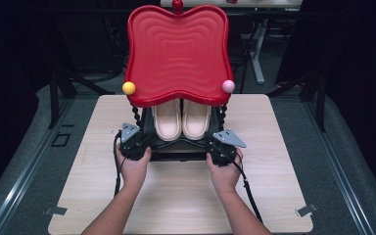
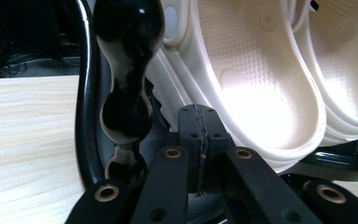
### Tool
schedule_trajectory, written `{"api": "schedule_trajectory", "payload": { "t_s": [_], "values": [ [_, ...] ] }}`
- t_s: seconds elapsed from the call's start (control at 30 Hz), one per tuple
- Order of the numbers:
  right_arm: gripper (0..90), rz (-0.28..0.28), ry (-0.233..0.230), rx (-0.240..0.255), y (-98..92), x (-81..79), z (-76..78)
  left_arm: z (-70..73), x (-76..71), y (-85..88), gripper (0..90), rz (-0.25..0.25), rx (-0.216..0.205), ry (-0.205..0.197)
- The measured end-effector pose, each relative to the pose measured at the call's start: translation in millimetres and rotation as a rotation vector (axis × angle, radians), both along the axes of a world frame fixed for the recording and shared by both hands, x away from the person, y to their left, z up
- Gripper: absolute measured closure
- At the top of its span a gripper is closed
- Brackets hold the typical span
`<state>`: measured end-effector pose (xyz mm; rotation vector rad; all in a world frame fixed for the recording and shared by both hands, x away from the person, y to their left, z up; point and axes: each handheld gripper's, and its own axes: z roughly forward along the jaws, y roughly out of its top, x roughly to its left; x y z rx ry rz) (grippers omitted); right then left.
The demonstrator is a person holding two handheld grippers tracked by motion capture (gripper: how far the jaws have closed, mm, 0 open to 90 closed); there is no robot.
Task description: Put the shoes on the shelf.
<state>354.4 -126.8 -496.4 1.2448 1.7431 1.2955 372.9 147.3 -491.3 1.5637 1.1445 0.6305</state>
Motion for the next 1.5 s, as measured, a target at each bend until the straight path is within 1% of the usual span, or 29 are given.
{"api": "schedule_trajectory", "payload": {
  "t_s": [0.03, 0.07, 0.13, 0.17, 0.2, 0.27, 0.3, 0.4, 0.47, 0.5, 0.57, 0.63, 0.67, 0.73, 0.8, 0.83, 0.93, 1.2, 1.23, 1.27, 1.3, 1.33, 1.4, 1.5],
  "values": [
    [89.8, -0.006, -0.008, -0.012, 0.4, -0.4, 0.0, 0.3, -0.1, 0.4, 89.4, 0.007, 0.003, -0.010],
    [89.7, -0.009, -0.019, -0.023, -0.2, -0.3, 0.3, 0.8, 0.3, 1.3, 89.3, 0.009, -0.001, -0.011],
    [89.6, -0.018, -0.022, -0.019, -3.0, 1.1, 1.2, 2.2, 1.4, 3.1, 89.3, 0.012, -0.013, -0.009],
    [89.6, -0.022, -0.016, -0.016, -4.5, 1.9, 1.7, 3.0, 2.4, 3.4, 89.3, 0.013, -0.013, -0.010],
    [89.6, -0.023, -0.014, -0.004, -5.3, 3.0, 2.0, 4.0, 3.4, 3.2, 89.4, 0.009, -0.011, -0.008],
    [89.6, -0.022, -0.010, -0.004, -5.8, 5.1, 2.6, 6.8, 4.2, 2.0, 89.8, 0.006, 0.008, -0.015],
    [89.7, -0.021, -0.011, -0.005, -5.7, 5.8, 2.9, 7.9, 5.3, 1.4, 89.8, 0.003, 0.012, -0.018],
    [89.9, -0.018, -0.010, 0.000, -4.4, 6.9, 3.1, 10.9, 7.6, 1.0, 90.0, -0.002, 0.015, -0.012],
    [90.0, -0.022, -0.009, 0.000, -3.7, 7.0, 2.9, 12.3, 8.4, -0.1, 90.0, -0.007, 0.028, -0.016],
    [90.0, -0.022, -0.010, 0.006, -3.6, 7.4, 2.8, 12.9, 8.8, -0.4, 90.0, -0.004, 0.025, -0.016],
    [90.0, -0.023, -0.010, 0.010, -3.4, 7.7, 2.8, 13.1, 9.4, -0.8, 90.0, -0.003, 0.027, -0.012],
    [90.0, -0.028, -0.005, 0.004, -2.9, 7.2, 3.1, 13.8, 9.5, -0.1, 90.0, -0.013, 0.029, -0.007],
    [90.0, -0.028, -0.005, 0.003, -3.0, 7.2, 3.1, 13.8, 9.8, -0.2, 90.0, -0.013, 0.025, -0.008],
    [90.0, -0.025, -0.006, 0.005, -3.1, 7.4, 3.2, 14.2, 10.3, 0.4, 90.0, -0.023, 0.038, -0.013],
    [90.0, -0.025, -0.003, 0.000, -2.9, 7.1, 3.4, 14.4, 10.6, 1.0, 90.0, -0.028, 0.040, -0.013],
    [90.0, -0.024, -0.008, -0.003, -2.8, 7.2, 3.2, 14.4, 10.6, 1.1, 90.0, -0.029, 0.041, -0.013],
    [90.0, -0.026, -0.009, -0.003, -2.8, 7.2, 3.2, 14.3, 10.6, 0.7, 90.0, -0.028, 0.035, -0.013],
    [89.9, -0.021, -0.007, -0.007, -3.4, 7.0, 3.5, 14.5, 9.8, 1.5, 90.0, -0.028, 0.049, -0.015],
    [89.8, -0.021, -0.008, -0.008, -3.5, 7.1, 3.4, 14.4, 9.4, 1.4, 90.0, -0.027, 0.045, -0.017],
    [89.8, -0.020, -0.010, -0.010, -3.7, 7.1, 3.5, 14.4, 9.2, 1.4, 90.0, -0.023, 0.045, -0.024],
    [89.6, -0.018, -0.012, -0.014, -4.2, 6.9, 3.4, 14.7, 9.0, 2.0, 89.8, -0.024, 0.048, -0.020],
    [89.1, -0.018, -0.014, -0.022, -4.5, 6.8, 3.6, 14.8, 8.9, 2.3, 89.6, -0.028, 0.039, -0.021],
    [88.6, -0.020, -0.019, -0.040, -5.5, 6.2, 3.8, 15.3, 8.3, 3.0, 88.6, -0.028, 0.034, -0.026],
    [87.9, -0.019, -0.028, -0.044, -8.5, 4.8, 4.9, 16.7, 5.3, 4.4, 88.0, -0.034, 0.034, -0.029]
  ]
}}
